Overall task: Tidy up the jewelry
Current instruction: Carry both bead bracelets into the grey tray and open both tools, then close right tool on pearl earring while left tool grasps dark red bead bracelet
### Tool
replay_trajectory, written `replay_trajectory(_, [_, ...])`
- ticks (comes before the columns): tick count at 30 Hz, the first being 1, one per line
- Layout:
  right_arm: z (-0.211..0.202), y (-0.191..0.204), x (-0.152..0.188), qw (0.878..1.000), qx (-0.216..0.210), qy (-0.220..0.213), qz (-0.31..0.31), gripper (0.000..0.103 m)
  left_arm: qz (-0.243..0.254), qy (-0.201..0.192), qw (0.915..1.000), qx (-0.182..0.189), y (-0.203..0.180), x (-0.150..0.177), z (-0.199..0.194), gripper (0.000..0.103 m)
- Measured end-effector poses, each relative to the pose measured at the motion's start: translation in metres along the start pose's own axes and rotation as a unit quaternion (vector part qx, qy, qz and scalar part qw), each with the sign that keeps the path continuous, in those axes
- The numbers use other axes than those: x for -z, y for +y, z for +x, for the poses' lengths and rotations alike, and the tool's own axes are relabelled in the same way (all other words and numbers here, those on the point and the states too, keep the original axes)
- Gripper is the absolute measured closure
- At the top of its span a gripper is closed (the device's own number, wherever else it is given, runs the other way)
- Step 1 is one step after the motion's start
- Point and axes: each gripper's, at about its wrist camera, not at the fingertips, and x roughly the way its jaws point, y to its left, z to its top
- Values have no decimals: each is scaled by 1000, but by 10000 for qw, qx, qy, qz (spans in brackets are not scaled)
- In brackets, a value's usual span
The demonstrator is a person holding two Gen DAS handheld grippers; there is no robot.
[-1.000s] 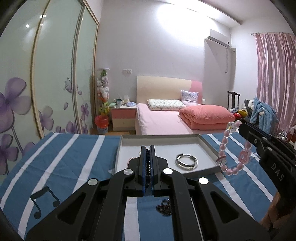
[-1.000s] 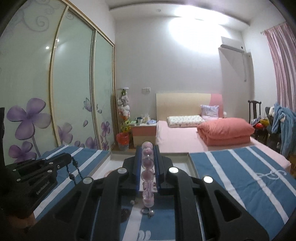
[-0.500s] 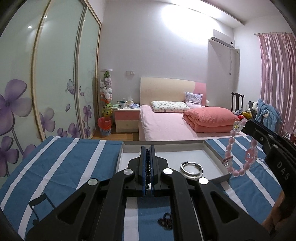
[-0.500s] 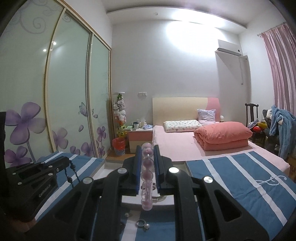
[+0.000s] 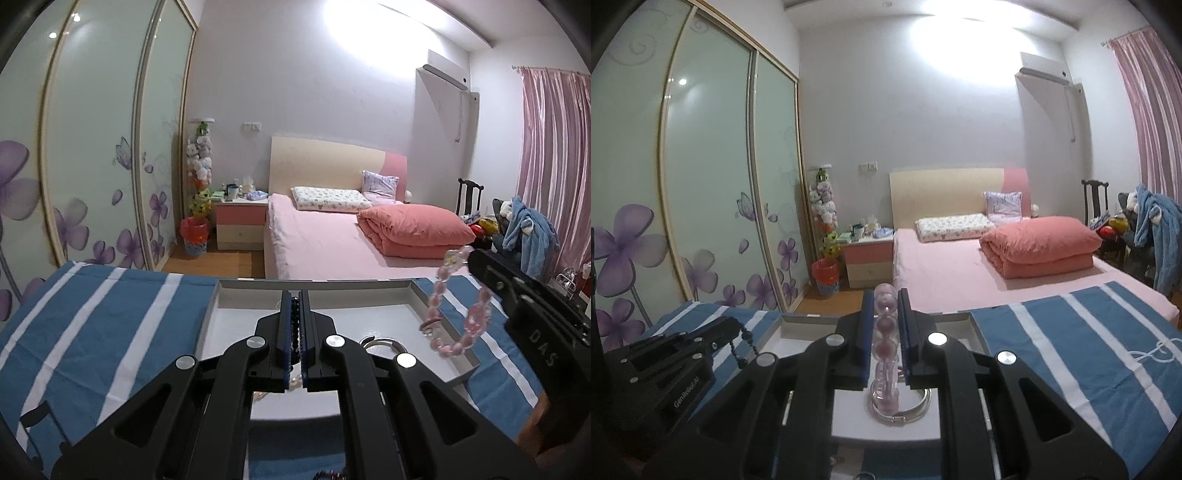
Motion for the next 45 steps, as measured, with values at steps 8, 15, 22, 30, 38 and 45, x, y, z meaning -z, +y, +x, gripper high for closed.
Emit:
replay_trajectory(8, [63,-15,6,9954,-284,750,519,89,-233,441,9983,314,4,0,43,99])
replay_trajectory(15, [67,-27,7,9929,-299,934,676,70,-546,680,9951,470,17,2,51,98])
replay_trajectory(22, [39,-35,11,9931,-276,941,646,70,-651,650,9952,345,37,2,29,98])
replay_trajectory(30, [11,-29,33,9897,-335,1325,438,70,-584,740,9955,88,58,18,-5,97])
replay_trajectory(38, [-1,-20,77,9716,-606,2273,247,70,-395,961,9945,-95,69,43,-26,71])
replay_trajectory(45, [-2,-5,105,9520,-721,2965,-234,70,-317,1171,9926,96,66,54,-28,71])
